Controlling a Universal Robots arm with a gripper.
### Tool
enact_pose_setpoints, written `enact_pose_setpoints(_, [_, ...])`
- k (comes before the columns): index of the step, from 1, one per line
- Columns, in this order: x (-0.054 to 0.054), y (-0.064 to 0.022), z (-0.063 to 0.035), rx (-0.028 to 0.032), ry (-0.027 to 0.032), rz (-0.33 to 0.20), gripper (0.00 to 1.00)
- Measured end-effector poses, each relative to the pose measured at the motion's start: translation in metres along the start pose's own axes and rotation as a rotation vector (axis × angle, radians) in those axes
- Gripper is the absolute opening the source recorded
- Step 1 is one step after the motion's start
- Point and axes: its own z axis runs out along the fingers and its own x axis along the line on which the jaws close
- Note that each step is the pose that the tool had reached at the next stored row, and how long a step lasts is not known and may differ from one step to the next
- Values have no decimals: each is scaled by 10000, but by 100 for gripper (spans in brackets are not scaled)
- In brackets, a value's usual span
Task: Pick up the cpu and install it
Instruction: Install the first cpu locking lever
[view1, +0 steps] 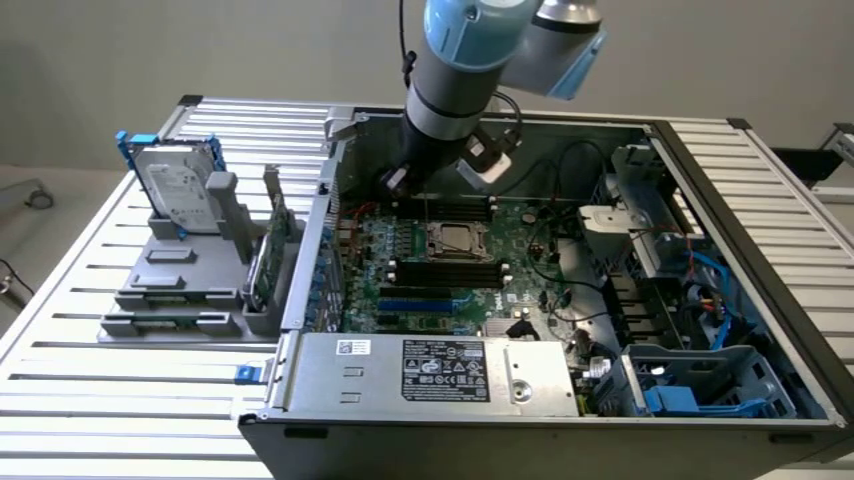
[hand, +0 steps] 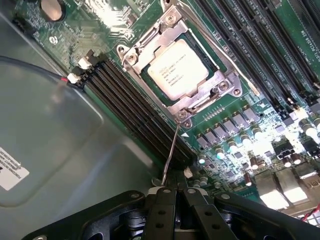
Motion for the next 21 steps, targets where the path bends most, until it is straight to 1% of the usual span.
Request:
enact_pose_setpoints(3, [0, 0, 0, -68, 105, 243, 11])
enact_pose_setpoints(7, [0, -1, -1, -161, 223, 535, 11])
enact_pose_setpoints(13, [12, -23, -54, -292, 410, 894, 11])
enact_pose_setpoints(15, [14, -26, -61, -343, 460, 1013, 11])
enact_pose_setpoints(17, [14, -26, -62, -411, 502, 1127, 11])
enact_pose_setpoints(18, [14, -26, -63, -454, 527, 1185, 11])
enact_pose_setpoints(21, [14, -27, -64, -615, 589, 1358, 11])
